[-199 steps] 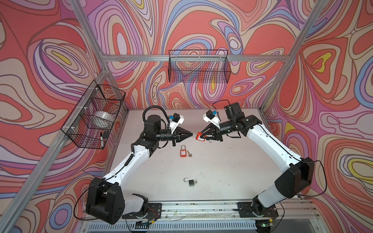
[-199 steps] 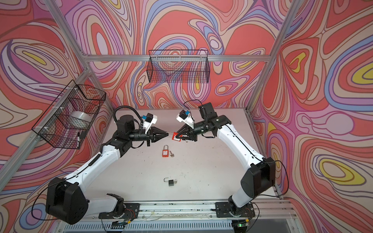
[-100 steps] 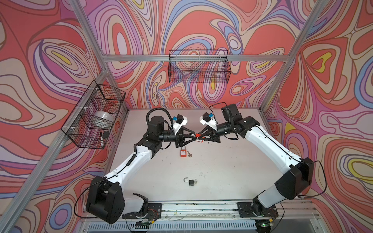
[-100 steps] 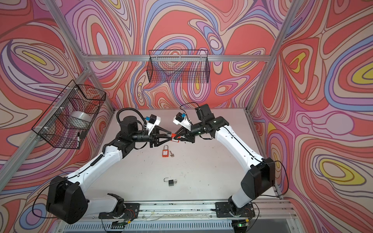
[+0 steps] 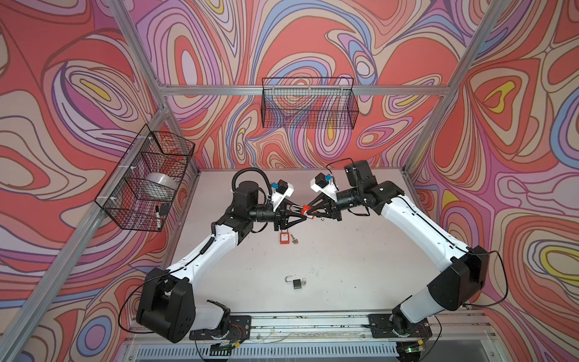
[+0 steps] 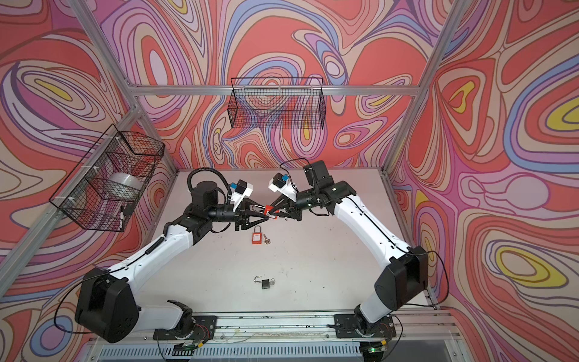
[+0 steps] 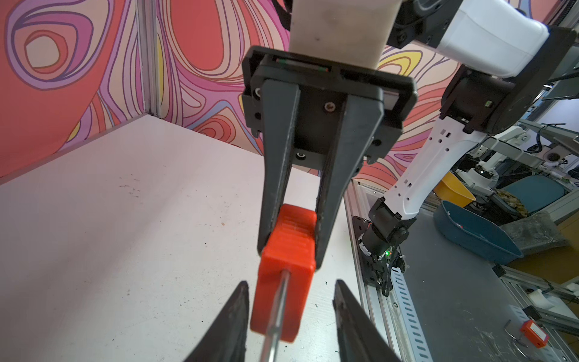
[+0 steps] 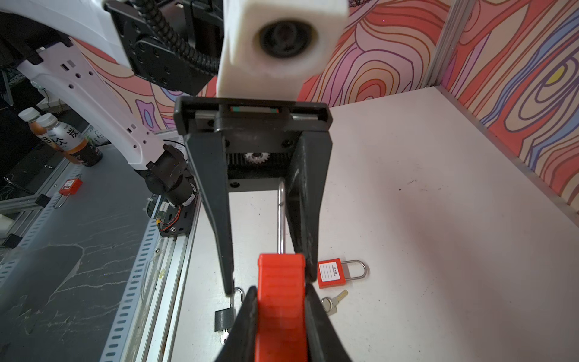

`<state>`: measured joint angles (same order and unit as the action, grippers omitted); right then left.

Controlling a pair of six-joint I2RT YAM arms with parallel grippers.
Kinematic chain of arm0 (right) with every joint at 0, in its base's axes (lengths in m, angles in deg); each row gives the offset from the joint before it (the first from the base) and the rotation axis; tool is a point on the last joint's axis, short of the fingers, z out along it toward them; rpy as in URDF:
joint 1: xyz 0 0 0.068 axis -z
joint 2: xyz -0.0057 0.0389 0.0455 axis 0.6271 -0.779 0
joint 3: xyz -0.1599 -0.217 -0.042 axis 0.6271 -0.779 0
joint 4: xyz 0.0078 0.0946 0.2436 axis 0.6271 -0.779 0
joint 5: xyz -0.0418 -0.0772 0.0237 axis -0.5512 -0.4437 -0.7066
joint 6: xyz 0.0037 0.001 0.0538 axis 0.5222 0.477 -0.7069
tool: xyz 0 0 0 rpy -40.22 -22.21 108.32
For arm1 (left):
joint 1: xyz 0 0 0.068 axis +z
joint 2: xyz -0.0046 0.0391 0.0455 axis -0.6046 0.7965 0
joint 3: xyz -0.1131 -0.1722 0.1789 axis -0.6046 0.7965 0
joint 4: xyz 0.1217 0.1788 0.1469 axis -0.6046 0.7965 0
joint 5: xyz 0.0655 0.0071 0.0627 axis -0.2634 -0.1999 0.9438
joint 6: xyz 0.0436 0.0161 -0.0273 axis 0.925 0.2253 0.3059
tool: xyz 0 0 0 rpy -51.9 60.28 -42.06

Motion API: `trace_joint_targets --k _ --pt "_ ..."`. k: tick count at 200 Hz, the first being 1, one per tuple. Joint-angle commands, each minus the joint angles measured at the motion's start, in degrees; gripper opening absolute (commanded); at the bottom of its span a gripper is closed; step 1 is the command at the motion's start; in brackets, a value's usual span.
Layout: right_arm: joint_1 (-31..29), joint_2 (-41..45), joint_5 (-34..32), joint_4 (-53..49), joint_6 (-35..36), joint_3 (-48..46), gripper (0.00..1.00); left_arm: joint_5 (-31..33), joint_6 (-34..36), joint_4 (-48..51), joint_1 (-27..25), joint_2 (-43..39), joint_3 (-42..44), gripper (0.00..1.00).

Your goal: Lock with the key

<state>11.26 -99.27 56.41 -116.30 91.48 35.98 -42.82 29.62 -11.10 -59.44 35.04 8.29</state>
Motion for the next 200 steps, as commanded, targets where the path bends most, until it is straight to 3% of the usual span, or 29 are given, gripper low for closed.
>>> trace_joint_targets --k 1,41,85,111,132,151,200 --pt "-0.9 0.8 1.9 1.3 -0.5 0.9 0.00 -1.1 0.5 -0.3 -0.3 0.6 -1.2 0.35" --pt "-1.3 0.9 1.9 2.4 -1.1 0.9 0.00 -0.8 0.3 0.6 -0.5 1.0 -1.6 0.00" --pt "-1.3 1.2 1.7 2.2 -1.6 -0.2 0.00 -0.2 0.5 1.4 -0.5 0.2 -1.6 0.00" --pt "-1.2 2.4 -0.7 3.4 -2.9 -1.6 0.47 -0.1 0.3 0.6 -0.5 0.1 -1.3 0.00" --pt "0.0 4.2 -2.0 7.0 -6.1 -3.9 0.72 0.3 -0.2 -0.6 -0.4 -0.1 -1.1 0.00" --pt "1.9 5.8 -2.2 9.5 -8.0 -5.9 0.80 0.6 -0.7 -1.8 -0.3 -0.3 -0.8 0.00" --pt "5.1 10.1 -2.7 15.4 -11.7 -11.8 0.82 1.1 -3.0 -5.5 -0.2 -0.5 0.2 0.00"
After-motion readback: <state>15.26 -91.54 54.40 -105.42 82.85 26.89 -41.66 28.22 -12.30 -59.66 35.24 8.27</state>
